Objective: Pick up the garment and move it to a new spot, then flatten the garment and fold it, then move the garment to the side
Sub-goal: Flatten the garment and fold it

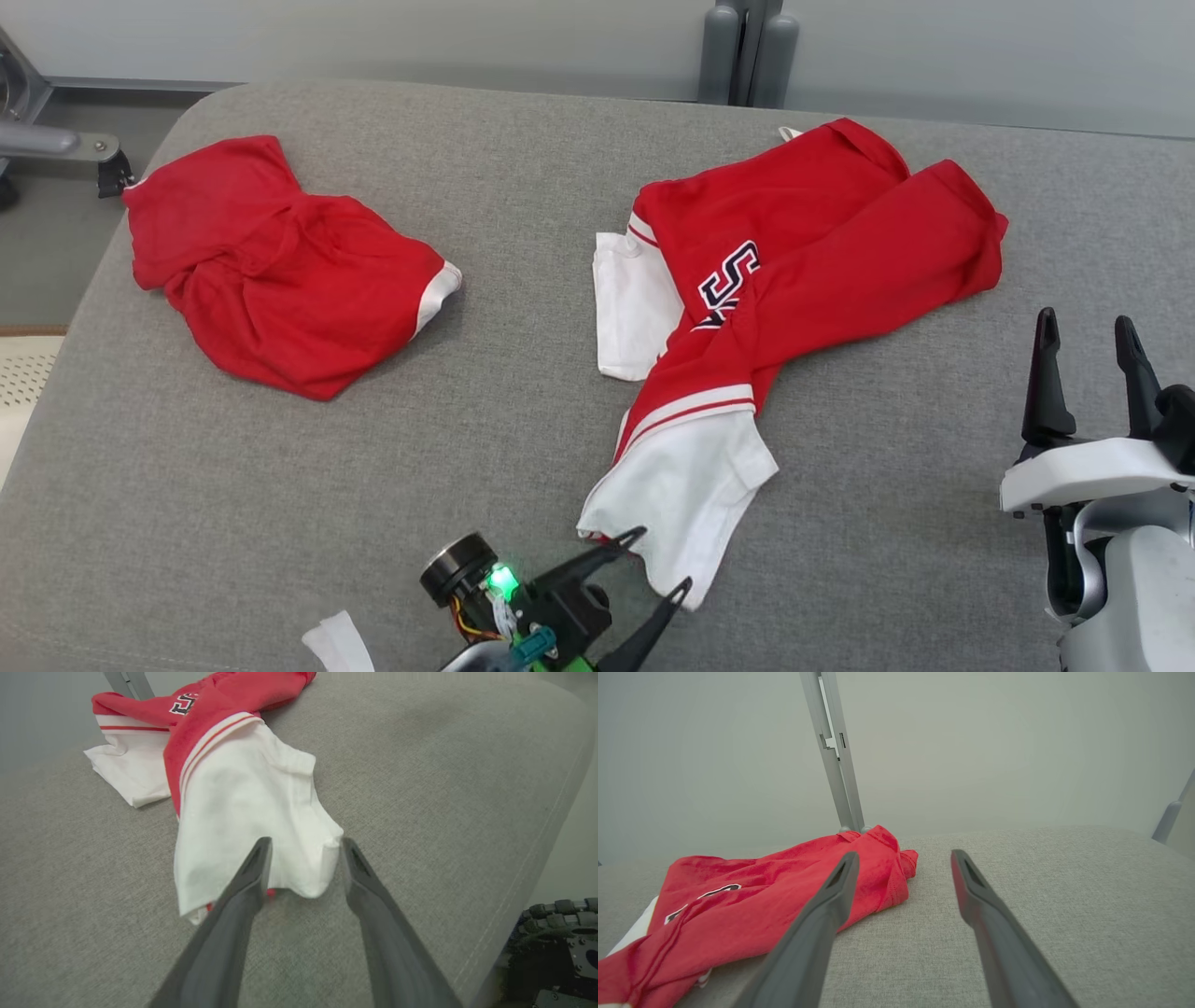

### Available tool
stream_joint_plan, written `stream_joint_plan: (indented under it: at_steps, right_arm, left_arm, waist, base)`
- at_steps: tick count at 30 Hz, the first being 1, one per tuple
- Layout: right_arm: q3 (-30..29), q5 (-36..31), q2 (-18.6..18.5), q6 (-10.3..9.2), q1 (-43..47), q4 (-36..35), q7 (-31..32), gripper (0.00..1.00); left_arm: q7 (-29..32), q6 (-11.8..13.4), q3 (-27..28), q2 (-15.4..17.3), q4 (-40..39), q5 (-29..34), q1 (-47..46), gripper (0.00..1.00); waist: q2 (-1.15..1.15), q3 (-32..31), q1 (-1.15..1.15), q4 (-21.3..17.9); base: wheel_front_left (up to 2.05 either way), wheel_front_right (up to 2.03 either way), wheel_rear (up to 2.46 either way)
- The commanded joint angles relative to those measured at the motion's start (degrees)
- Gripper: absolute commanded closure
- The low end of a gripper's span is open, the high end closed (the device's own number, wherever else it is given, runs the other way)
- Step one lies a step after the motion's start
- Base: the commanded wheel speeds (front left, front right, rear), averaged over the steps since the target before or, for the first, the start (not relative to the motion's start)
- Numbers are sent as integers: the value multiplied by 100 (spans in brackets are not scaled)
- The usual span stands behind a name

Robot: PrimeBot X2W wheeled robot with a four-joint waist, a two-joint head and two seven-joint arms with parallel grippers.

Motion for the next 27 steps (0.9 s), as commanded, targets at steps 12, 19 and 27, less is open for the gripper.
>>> stream_joint_plan:
  at_steps: [12,19,27]
  right_arm:
    - [129,56,-15,-10,5,-187,-18,0]
    - [758,-40,-16,-11,-91,-211,-18,0]
    - [2037,20,-335,-11,-1016,325,830,0]
  left_arm:
    - [-1,599,2032,-268,-991,-483,194,0]
    - [-1,959,3869,-846,-1697,-633,697,0]
    - [-1,734,3730,-912,-1688,-701,703,0]
  waist:
    - [0,-111,0,63]
    - [0,-61,0,226]
    - [0,251,0,627]
  base:
    - [0,0,0]
    - [0,0,0]
    - [0,0,0]
